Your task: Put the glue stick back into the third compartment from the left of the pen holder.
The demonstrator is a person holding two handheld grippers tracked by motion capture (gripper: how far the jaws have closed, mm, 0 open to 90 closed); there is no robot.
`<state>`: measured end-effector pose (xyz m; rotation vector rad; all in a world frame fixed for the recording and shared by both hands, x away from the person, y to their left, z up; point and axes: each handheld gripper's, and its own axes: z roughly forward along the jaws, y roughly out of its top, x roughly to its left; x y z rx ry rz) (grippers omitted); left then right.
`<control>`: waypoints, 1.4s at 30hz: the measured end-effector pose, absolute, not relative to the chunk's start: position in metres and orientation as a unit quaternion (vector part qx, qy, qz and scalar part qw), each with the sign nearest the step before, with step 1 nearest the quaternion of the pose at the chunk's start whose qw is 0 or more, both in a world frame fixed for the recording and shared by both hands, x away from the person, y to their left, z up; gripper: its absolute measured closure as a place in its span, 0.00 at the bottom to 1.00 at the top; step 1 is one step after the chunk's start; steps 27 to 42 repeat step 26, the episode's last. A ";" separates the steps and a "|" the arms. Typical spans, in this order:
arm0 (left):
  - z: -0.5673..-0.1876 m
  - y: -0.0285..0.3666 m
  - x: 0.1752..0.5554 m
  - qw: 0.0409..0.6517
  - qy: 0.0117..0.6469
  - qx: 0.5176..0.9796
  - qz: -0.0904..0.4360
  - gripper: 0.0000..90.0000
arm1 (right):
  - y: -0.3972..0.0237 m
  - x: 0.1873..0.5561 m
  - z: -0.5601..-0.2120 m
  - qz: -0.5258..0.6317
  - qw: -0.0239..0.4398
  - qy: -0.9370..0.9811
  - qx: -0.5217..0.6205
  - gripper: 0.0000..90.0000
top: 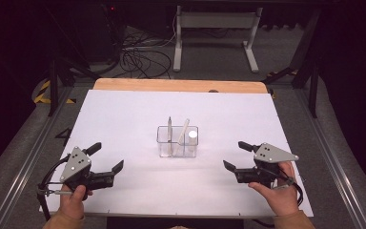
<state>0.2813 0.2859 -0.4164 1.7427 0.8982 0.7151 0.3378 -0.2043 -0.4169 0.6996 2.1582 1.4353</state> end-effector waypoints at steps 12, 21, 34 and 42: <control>-0.423 0.287 0.276 0.500 0.364 0.722 0.311 0.09 | -0.212 0.339 -0.446 0.509 0.166 0.795 0.286 0.16; -0.427 0.286 0.276 0.506 0.364 0.721 0.302 0.08 | -0.207 0.339 -0.450 0.508 0.181 0.795 0.277 0.14; -0.430 0.288 0.278 0.509 0.367 0.721 0.292 0.08 | -0.209 0.337 -0.447 0.521 0.195 0.784 0.276 0.14; -0.430 0.288 0.278 0.509 0.367 0.721 0.292 0.08 | -0.209 0.337 -0.447 0.521 0.195 0.784 0.276 0.14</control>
